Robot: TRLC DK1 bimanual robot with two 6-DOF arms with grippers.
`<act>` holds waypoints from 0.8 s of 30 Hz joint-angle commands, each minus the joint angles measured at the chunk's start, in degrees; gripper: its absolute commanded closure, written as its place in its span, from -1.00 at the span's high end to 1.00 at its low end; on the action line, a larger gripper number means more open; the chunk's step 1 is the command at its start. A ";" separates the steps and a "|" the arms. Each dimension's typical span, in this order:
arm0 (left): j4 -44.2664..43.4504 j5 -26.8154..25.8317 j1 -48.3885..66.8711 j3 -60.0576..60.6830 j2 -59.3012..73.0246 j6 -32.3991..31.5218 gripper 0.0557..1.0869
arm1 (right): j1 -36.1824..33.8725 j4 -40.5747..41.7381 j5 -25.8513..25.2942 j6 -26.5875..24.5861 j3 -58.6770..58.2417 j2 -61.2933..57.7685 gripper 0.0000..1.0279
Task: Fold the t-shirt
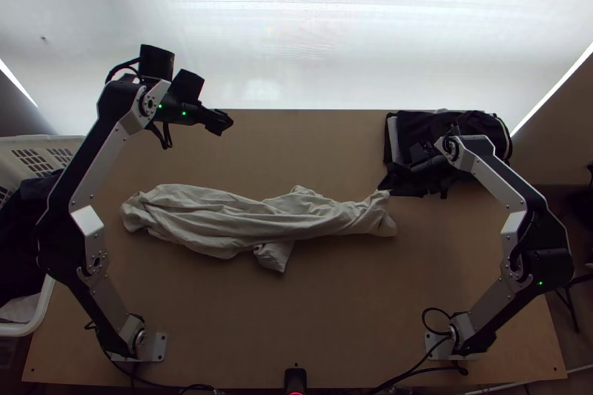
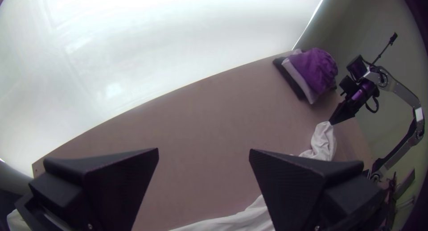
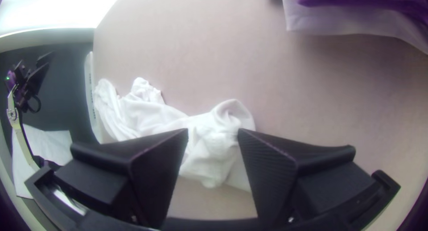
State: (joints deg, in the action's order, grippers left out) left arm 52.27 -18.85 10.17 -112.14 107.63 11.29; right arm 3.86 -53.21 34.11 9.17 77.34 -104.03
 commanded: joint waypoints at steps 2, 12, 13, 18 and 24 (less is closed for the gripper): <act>0.46 -0.04 -0.86 -0.01 -0.06 -0.04 0.92 | -0.08 -0.40 0.08 -0.03 -0.79 -0.30 -0.30; 2.22 -0.04 -4.29 1.66 -0.06 -0.04 0.92 | 0.19 -0.49 0.08 -0.47 -0.35 -1.62 -0.71; 2.31 -0.04 -5.34 2.45 -0.06 -0.21 0.92 | 0.19 -0.49 0.08 -0.47 -0.35 -1.44 -0.93; 7.32 -1.98 -10.70 5.17 1.26 2.07 0.90 | 0.10 -3.83 -0.01 -2.75 2.38 1.99 -0.94; 10.83 -4.44 -13.69 10.10 1.17 8.75 0.90 | -0.69 -5.85 -0.45 -4.07 11.25 11.39 -0.94</act>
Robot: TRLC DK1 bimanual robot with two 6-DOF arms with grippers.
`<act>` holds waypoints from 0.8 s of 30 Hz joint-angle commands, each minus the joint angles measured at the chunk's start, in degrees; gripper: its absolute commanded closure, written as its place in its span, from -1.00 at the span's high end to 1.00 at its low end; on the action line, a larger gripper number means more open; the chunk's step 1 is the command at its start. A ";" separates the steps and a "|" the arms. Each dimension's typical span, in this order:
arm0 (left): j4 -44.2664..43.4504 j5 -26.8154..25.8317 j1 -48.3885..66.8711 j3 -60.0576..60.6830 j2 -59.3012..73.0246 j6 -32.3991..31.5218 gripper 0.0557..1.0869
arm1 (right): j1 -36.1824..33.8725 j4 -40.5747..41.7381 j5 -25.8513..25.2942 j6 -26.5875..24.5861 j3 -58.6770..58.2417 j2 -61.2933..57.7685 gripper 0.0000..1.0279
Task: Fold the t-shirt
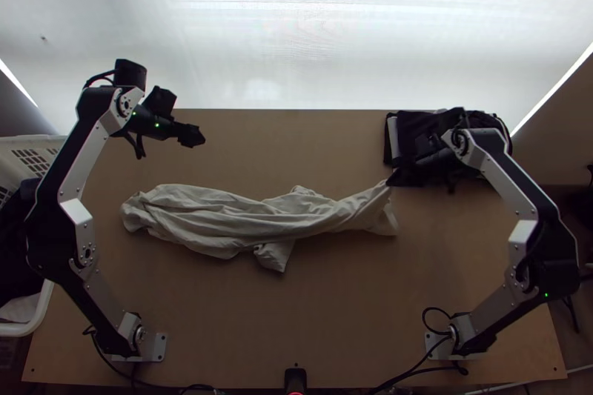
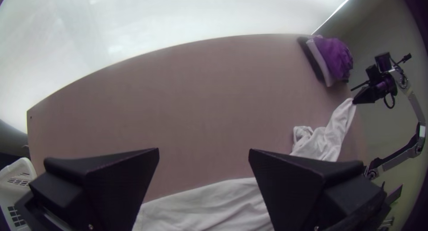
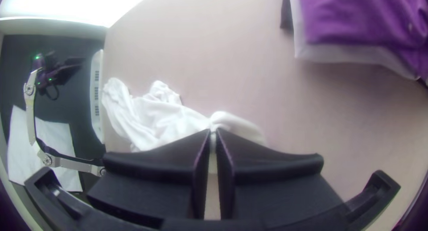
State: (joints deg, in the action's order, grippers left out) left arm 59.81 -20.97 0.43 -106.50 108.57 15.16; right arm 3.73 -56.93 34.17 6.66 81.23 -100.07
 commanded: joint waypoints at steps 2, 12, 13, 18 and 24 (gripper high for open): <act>3.21 -3.11 -4.73 5.69 0.59 5.67 0.90 | -0.65 -4.42 -0.86 -1.91 11.49 8.93 -0.94; 3.56 -3.99 -5.88 5.34 6.65 7.08 0.90 | -5.75 -20.86 0.02 -1.21 22.48 10.07 -0.94; 3.56 -3.99 -5.88 5.16 7.09 7.17 0.90 | -7.68 -23.32 1.16 -1.56 22.13 9.63 -0.94; 3.56 -3.99 -5.96 4.11 9.29 8.22 0.90 | -14.89 -27.62 2.04 -0.85 15.18 9.46 -0.95; 5.93 -3.99 -5.26 0.59 14.30 7.96 0.90 | -16.82 -26.48 2.39 -0.77 7.89 6.91 -0.95</act>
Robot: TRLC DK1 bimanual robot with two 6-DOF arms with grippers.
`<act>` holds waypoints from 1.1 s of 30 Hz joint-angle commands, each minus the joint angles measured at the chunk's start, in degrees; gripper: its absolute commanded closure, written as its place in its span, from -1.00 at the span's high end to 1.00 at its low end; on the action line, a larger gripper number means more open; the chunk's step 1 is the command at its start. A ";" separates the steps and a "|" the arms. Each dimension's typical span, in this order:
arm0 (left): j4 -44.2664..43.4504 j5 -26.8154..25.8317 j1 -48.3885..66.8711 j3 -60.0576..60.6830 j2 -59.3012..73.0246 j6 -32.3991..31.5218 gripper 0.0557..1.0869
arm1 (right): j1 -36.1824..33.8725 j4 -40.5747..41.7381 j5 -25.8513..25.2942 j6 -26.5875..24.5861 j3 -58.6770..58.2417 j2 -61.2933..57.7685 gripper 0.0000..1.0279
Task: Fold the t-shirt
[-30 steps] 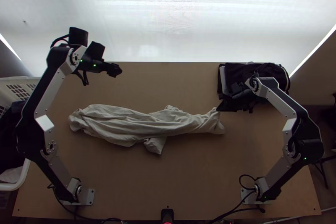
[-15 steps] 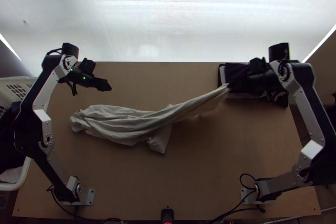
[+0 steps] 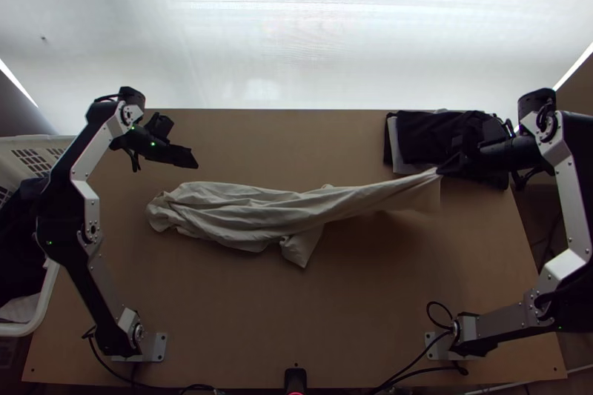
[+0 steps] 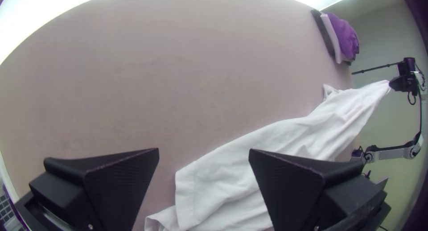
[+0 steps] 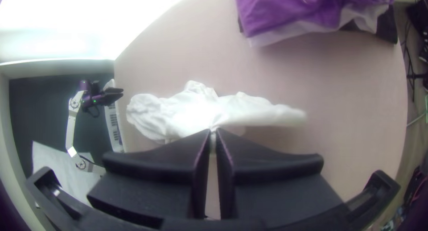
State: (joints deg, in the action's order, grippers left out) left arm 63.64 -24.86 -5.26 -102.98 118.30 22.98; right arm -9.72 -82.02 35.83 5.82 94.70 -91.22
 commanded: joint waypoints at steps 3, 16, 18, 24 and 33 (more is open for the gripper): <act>4.92 -0.10 0.86 -4.16 6.06 0.40 0.90 | -1.27 -0.60 0.82 -0.20 -4.26 -3.09 -0.94; 13.80 6.14 2.09 -2.14 4.31 2.15 0.90 | 1.19 -0.34 0.82 -0.02 1.28 -8.62 -0.94; 13.88 6.67 1.48 -1.08 4.04 2.15 0.90 | 1.19 -0.34 0.73 -0.02 2.16 -9.15 -0.95; 13.44 7.11 1.30 0.67 3.96 3.38 0.90 | 1.45 -0.34 0.73 -0.02 2.78 -9.77 -0.94; 13.80 4.74 3.24 2.08 4.13 4.18 0.77 | 1.19 -0.25 0.64 -0.02 3.30 -10.03 -0.94</act>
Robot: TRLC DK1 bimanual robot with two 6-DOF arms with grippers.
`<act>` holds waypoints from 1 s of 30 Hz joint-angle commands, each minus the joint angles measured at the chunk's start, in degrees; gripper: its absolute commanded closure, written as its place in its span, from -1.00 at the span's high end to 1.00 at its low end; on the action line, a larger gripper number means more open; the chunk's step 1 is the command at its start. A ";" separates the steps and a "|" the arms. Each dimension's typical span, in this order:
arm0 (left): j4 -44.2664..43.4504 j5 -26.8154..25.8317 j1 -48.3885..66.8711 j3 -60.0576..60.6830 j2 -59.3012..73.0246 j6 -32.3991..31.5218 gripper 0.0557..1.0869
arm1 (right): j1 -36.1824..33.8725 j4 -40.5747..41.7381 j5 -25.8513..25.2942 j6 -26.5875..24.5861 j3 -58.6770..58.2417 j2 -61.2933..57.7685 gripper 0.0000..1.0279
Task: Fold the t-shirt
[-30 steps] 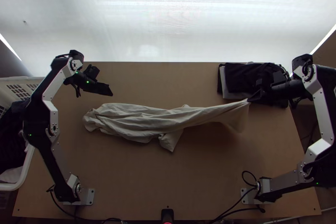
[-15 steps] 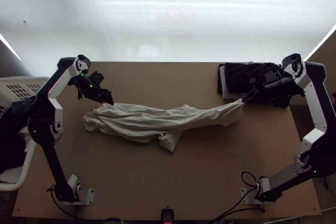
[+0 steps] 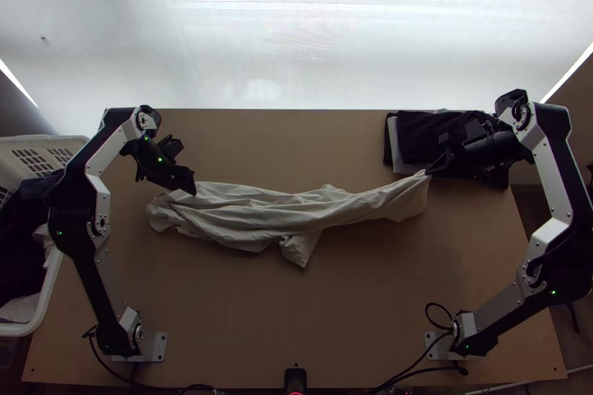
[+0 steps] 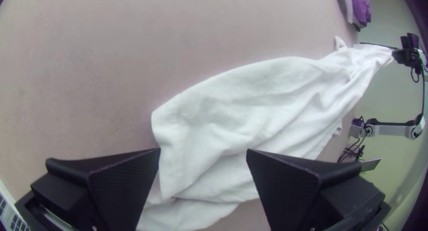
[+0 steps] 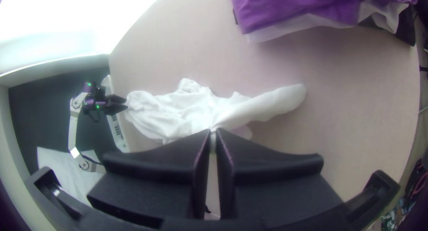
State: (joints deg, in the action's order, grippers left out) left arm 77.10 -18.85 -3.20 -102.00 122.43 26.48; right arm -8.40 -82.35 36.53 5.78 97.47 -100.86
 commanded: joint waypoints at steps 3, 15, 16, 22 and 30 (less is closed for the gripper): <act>0.16 -1.45 1.53 1.45 0.44 1.38 0.62 | -0.12 0.08 -0.06 0.11 0.97 -0.39 -0.95; -10.57 -9.27 -4.71 2.33 -8.26 7.97 -0.93 | -0.74 -0.01 0.12 -1.04 7.91 1.72 -0.95; -11.80 -12.00 -6.73 1.18 -10.55 7.97 -0.93 | -0.56 -0.01 0.12 -1.21 10.37 1.98 -0.94; -27.88 -23.69 -18.86 -1.45 -27.69 -5.74 -0.93 | 0.93 0.87 0.03 -2.44 26.54 3.74 -0.94; -33.59 -23.69 -25.54 -3.65 -42.19 -11.27 -0.93 | 0.85 12.56 -2.43 1.87 35.24 9.80 -0.94</act>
State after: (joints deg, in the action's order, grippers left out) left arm 48.93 -40.86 -22.15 -104.27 91.88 19.29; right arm -7.68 -77.82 35.77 4.75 125.86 -95.94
